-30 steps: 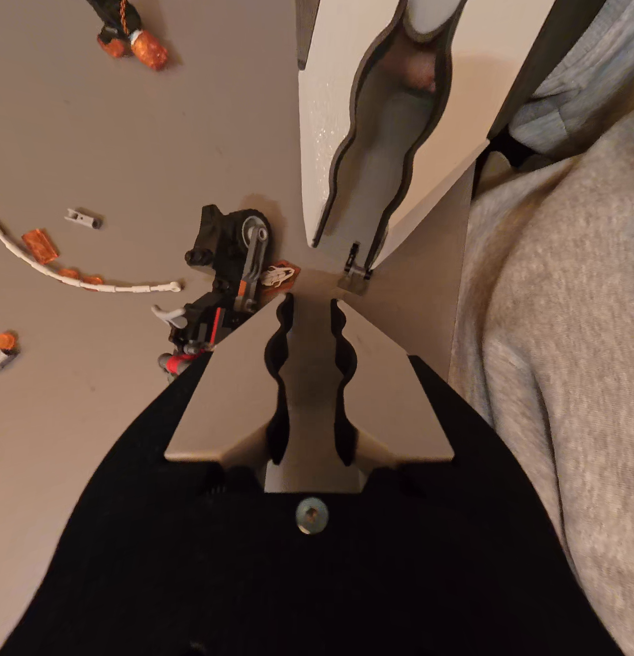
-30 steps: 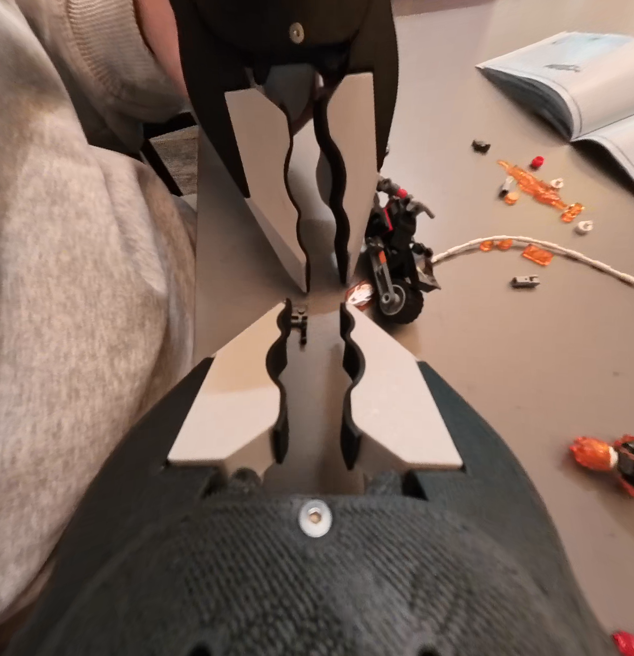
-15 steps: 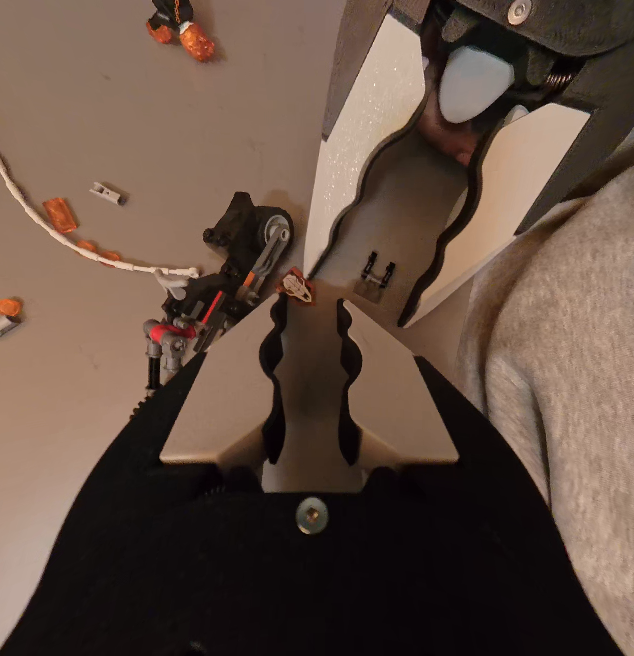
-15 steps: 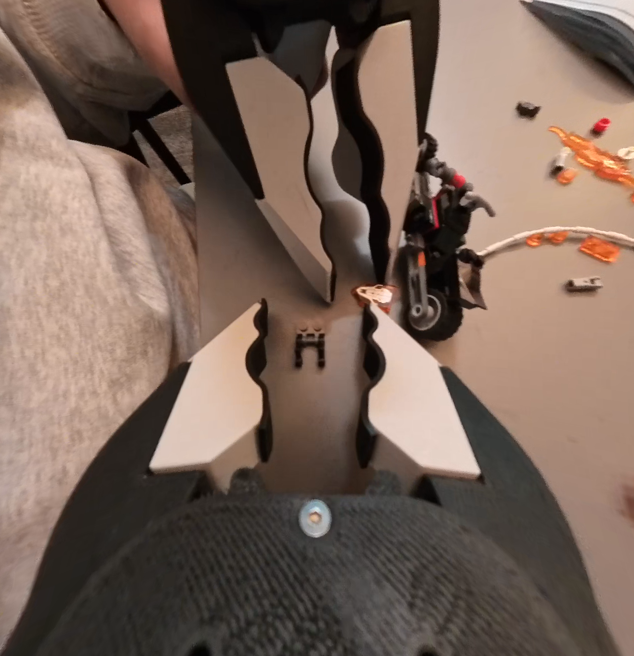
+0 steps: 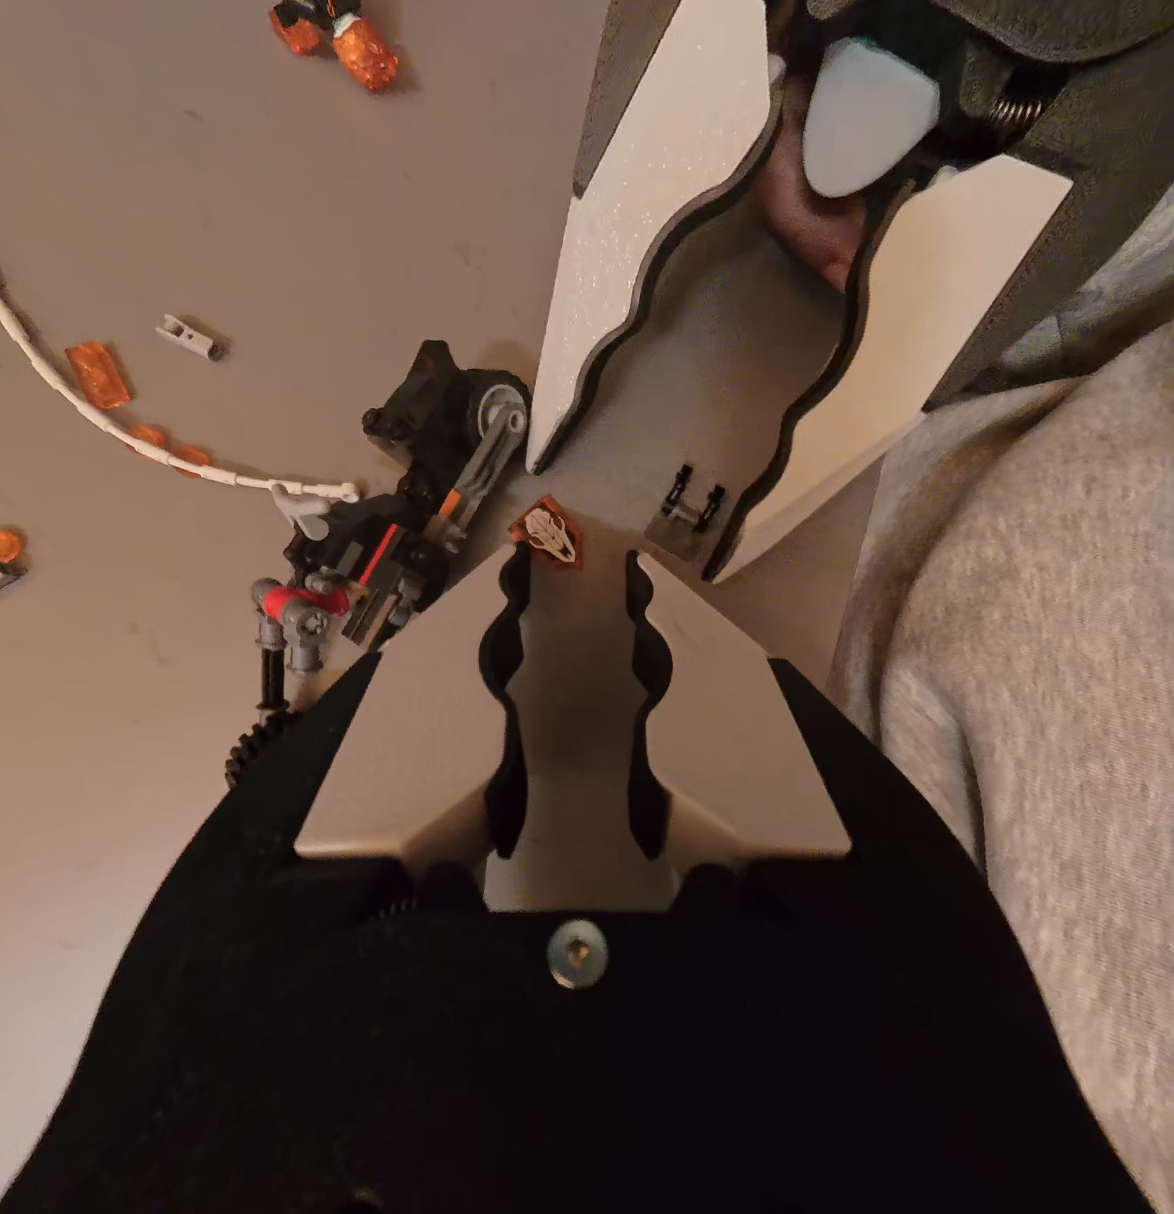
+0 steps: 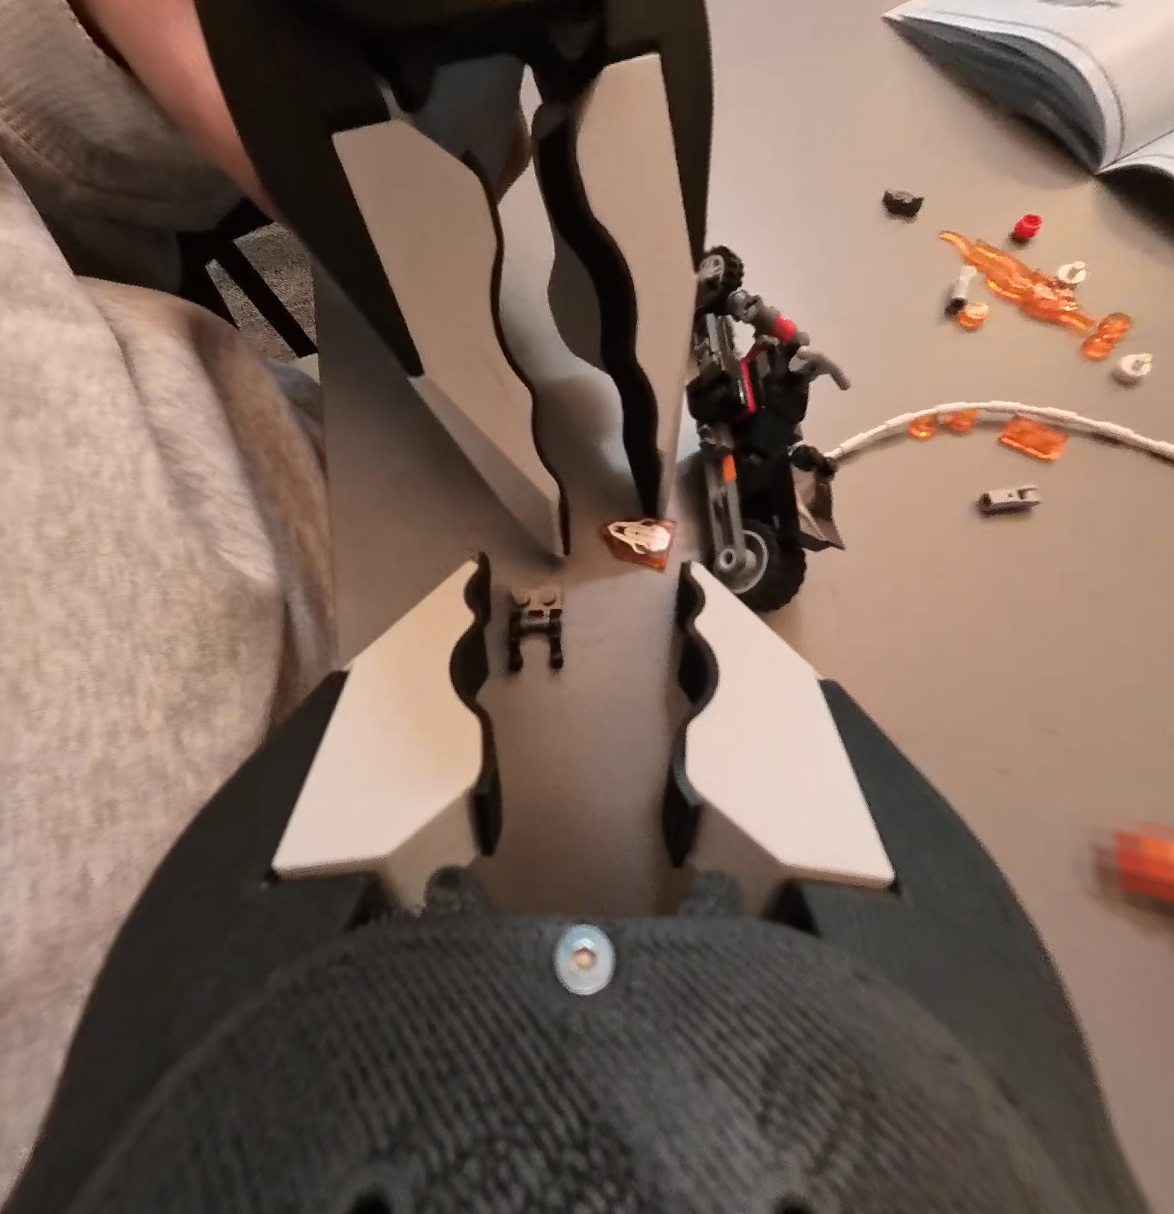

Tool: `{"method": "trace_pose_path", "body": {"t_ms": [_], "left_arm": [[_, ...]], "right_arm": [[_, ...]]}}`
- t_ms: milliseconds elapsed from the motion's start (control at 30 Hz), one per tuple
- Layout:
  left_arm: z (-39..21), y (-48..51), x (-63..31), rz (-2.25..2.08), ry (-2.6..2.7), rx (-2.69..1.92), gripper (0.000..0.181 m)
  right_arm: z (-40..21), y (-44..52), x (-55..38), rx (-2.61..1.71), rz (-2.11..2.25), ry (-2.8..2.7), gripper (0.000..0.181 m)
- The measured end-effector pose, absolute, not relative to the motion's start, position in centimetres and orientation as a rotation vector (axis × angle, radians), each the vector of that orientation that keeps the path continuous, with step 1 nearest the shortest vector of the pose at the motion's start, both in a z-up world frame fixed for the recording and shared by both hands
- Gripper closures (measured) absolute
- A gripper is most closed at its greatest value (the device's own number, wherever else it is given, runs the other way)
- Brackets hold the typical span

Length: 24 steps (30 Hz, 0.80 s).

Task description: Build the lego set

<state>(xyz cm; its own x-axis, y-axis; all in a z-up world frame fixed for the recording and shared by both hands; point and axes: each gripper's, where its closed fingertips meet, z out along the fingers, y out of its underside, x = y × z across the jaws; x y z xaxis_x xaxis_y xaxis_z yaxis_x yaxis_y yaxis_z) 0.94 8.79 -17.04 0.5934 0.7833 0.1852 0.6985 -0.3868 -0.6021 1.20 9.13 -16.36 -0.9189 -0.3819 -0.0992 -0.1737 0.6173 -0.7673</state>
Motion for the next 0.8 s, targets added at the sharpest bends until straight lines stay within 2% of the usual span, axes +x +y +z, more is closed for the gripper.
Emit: {"method": "trace_pose_path", "body": {"t_ms": [133,233,433,600,800], "left_arm": [[-17.0,9.1,0.6,0.171,-1.160,-2.171,0.153],[-17.1,9.3,0.5,0.179,-1.156,-2.177,0.153],[-17.1,9.0,1.0,0.184,-1.162,-2.195,0.153],[-17.3,8.6,1.1,0.266,-1.148,-2.219,0.165],[-17.3,9.2,1.0,0.269,-1.122,-2.219,0.166]], "right_arm": [[-16.6,9.2,2.0,-0.489,-1.160,2.584,0.122],[-16.5,9.7,3.2,-0.528,-1.124,2.525,0.128],[-16.3,9.8,2.3,-0.497,-1.153,2.537,0.128],[-16.2,10.0,1.7,-0.483,-1.166,2.544,0.132],[-16.8,10.5,1.7,-0.608,-1.164,2.590,0.141]]}}
